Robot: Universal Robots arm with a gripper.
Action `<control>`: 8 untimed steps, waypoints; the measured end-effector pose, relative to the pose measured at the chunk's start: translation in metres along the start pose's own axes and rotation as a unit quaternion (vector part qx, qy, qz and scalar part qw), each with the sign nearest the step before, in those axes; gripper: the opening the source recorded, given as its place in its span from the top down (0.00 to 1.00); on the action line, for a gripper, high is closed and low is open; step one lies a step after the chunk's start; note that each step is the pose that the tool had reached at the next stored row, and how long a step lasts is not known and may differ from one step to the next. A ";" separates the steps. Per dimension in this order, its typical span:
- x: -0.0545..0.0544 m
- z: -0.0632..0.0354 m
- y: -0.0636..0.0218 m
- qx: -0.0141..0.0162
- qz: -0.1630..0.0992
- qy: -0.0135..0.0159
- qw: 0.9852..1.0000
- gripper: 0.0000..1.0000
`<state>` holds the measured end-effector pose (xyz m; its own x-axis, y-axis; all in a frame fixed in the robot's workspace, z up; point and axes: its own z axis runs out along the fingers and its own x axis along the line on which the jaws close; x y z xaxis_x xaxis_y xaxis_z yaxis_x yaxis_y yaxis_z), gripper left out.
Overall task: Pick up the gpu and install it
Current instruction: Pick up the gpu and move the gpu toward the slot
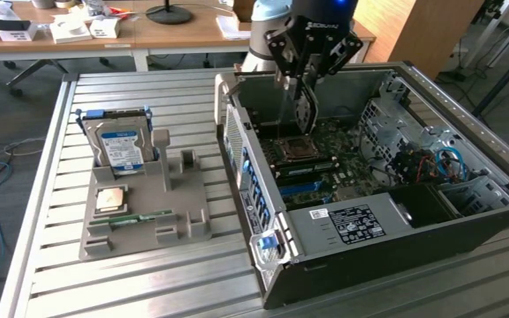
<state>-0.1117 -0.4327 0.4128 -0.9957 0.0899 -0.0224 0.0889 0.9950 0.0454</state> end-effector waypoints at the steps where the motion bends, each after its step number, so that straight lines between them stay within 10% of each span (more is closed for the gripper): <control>1: -0.003 0.0001 0.0003 0.000 0.000 0.000 1.000 0.73; 8: -0.024 0.0006 0.0028 0.000 0.000 0.000 1.000 0.73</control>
<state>-0.0872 -0.4320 0.4129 -0.9957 0.0900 -0.0222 0.0889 0.9950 0.0462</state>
